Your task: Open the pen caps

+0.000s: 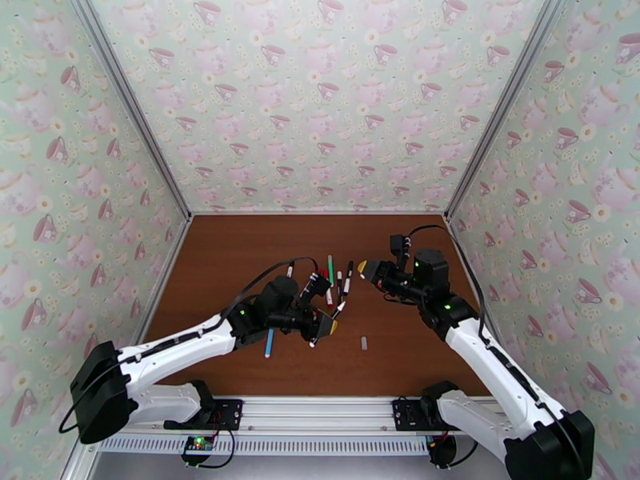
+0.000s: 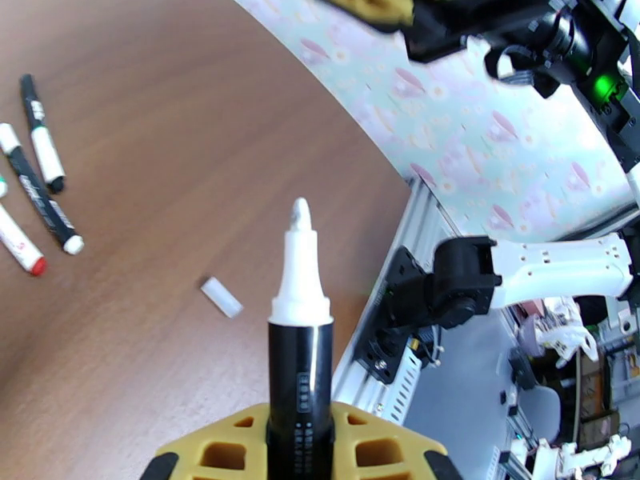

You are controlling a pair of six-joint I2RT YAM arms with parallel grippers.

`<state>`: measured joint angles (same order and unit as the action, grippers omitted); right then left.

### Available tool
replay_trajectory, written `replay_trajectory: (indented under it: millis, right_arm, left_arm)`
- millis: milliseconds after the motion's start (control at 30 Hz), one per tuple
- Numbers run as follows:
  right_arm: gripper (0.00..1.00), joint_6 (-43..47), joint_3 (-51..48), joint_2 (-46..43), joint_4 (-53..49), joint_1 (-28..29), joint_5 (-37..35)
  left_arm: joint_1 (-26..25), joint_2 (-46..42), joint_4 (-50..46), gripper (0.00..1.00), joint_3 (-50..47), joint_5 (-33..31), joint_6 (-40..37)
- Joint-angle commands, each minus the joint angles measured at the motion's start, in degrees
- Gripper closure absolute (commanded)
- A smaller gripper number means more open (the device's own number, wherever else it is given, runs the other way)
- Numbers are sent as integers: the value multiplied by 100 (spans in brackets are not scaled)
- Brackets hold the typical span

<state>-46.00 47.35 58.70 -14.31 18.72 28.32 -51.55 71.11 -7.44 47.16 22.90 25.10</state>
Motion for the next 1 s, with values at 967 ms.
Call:
replay_trajectory:
  millis: [967]
  right_arm:
    - [95,1883,-1383,406,-1848,640,-1964]
  left_arm:
    - [503,-80,477,100,-299,-632,733]
